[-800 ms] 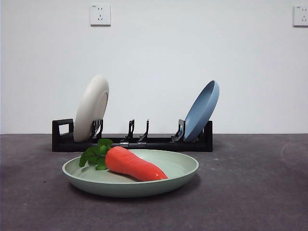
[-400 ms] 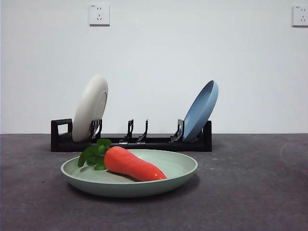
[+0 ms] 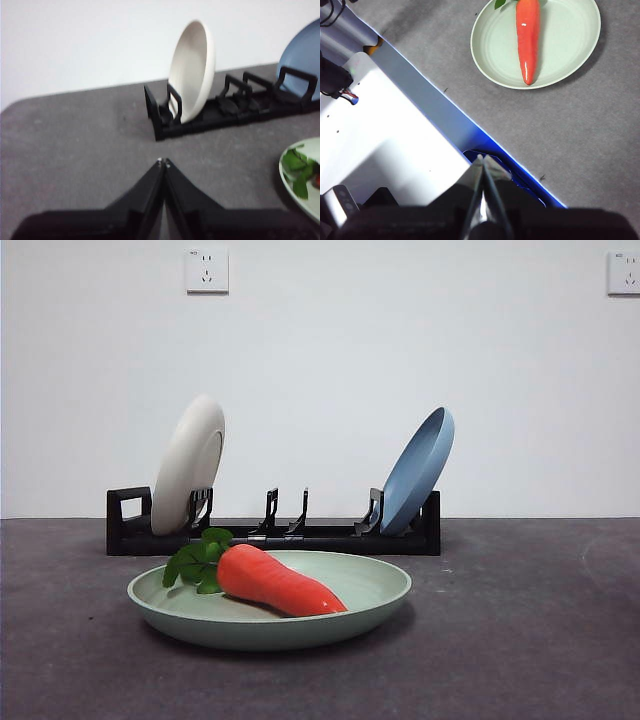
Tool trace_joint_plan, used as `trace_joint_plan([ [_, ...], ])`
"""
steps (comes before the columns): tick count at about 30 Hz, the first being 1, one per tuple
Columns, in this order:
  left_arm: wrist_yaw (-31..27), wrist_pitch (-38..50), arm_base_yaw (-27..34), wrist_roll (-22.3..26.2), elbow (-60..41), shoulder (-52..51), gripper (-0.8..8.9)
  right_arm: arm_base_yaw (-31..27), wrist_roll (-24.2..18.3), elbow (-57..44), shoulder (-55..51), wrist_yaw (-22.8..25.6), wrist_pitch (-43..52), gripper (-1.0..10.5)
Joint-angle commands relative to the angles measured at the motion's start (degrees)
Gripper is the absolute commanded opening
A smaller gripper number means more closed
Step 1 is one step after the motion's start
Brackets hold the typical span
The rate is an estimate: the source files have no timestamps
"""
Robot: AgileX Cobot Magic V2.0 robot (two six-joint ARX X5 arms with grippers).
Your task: Take the green plate from the plate rack,put the plate on the table,take the carrot from the table,put the carrot in the plate
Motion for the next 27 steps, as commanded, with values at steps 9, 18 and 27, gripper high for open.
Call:
trace_joint_plan([
  [9,-0.1,-6.2,0.2,-2.0,-0.6,-0.2,-0.04,0.1,0.2,-0.3,-0.1,0.1,0.2,0.0],
  [18,0.0,-6.2,0.2,-2.0,-0.6,-0.2,-0.04,0.1,0.2,-0.3,-0.1,0.1,0.2,0.0],
  [27,0.0,-6.2,0.2,-2.0,-0.6,-0.2,-0.04,-2.6,-7.6,-0.4,-2.5,3.7,3.1,0.0],
])
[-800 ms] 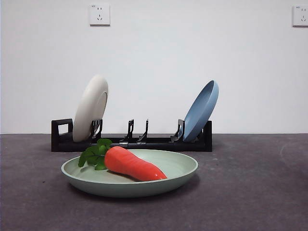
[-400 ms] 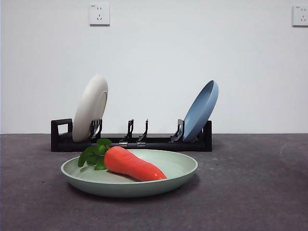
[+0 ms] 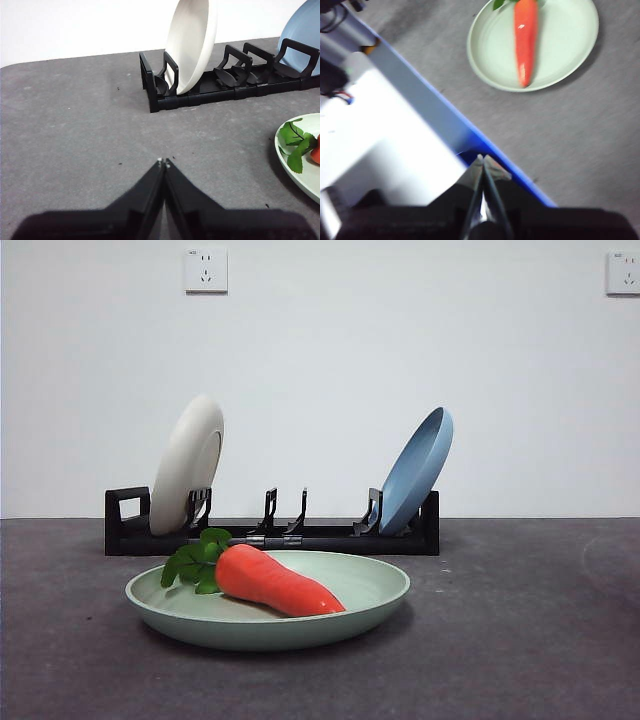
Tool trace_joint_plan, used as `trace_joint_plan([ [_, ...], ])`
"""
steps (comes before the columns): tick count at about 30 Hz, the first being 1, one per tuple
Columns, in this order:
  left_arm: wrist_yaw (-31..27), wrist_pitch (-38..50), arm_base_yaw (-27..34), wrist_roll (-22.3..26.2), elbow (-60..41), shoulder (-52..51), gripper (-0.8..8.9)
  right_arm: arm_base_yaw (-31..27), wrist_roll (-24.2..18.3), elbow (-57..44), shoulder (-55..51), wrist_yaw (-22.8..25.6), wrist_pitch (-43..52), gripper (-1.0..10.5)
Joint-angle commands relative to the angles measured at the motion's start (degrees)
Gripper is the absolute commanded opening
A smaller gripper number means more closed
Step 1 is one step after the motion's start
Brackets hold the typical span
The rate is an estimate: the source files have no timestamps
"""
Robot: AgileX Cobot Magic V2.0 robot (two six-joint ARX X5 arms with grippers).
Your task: Take the green plate from the plate rack,put the plate on the table,take the carrot from the table,put the carrot in the plate
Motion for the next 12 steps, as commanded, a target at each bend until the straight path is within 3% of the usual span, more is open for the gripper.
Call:
trace_joint_plan([
  [1,0.0,-0.3,0.2,-0.5,-0.6,-0.1,-0.04,-3.0,-7.1,-0.7,-2.9,2.2,4.4,0.0],
  [6,0.0,-0.3,0.2,-0.5,-0.6,-0.1,-0.04,-14.7,-8.6,-6.6,-11.0,-2.3,19.0,0.0],
  [12,0.0,-0.3,0.2,-0.5,-0.6,-0.1,-0.04,-28.9,-10.0,-22.2,-22.4,-3.1,32.1,0.0],
])
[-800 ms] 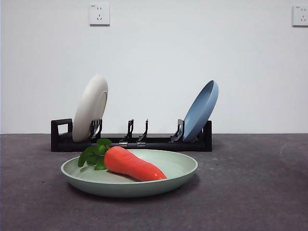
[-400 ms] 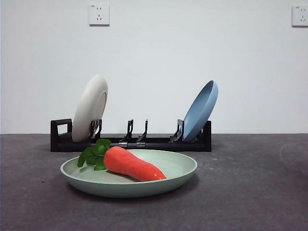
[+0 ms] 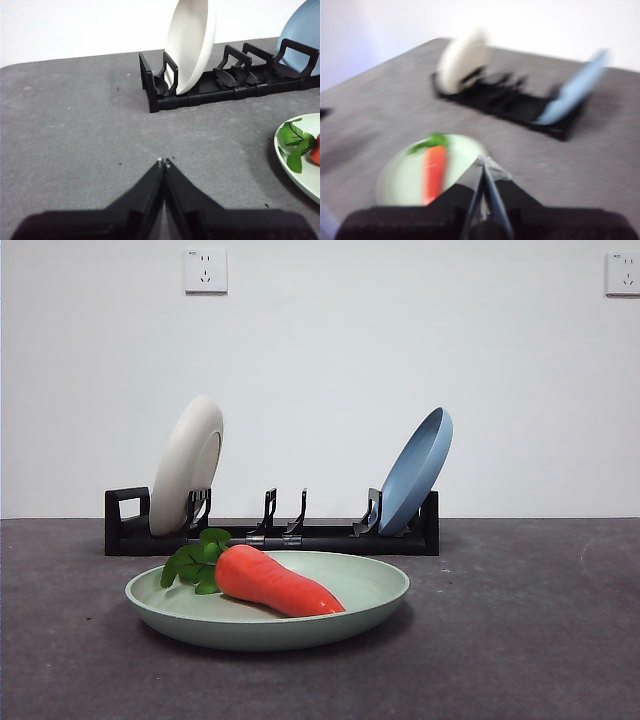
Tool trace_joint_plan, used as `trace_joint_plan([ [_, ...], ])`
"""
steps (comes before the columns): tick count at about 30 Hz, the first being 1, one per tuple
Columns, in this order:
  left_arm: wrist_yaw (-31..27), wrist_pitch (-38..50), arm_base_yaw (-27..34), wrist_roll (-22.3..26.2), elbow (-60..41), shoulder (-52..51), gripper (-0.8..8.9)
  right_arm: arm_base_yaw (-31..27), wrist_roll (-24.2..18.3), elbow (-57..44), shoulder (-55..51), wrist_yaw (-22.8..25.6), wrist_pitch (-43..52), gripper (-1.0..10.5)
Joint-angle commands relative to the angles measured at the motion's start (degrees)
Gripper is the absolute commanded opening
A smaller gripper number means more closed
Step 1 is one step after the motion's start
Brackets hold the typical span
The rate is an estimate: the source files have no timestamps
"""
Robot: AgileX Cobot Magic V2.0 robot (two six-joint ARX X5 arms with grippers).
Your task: Take the green plate from the plate rack,put the plate on the table,take the carrot from the table,put the carrot in the plate
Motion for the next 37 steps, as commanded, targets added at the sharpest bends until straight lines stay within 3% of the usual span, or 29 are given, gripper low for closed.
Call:
trace_joint_plan([
  [1,0.0,-0.3,0.2,-0.5,-0.6,-0.1,-0.04,-4.9,-1.0,-8.6,-4.8,-0.2,6.2,0.0],
  [9,0.0,-0.3,0.2,-0.5,-0.6,-0.1,-0.04,-12.0,0.3,-25.1,-16.5,-0.1,17.6,0.0],
  [19,0.0,-0.3,0.2,-0.5,-0.6,-0.1,-0.04,-13.0,3.9,-35.9,-21.7,0.6,19.5,0.0],
  [22,0.0,-0.3,0.2,-0.5,-0.6,-0.1,-0.04,-13.0,5.8,-37.5,-22.8,1.5,20.1,0.0],
  [37,0.0,-0.3,0.2,-0.5,-0.6,-0.1,-0.04,-12.9,6.4,-37.5,-23.0,1.5,20.3,0.0],
])
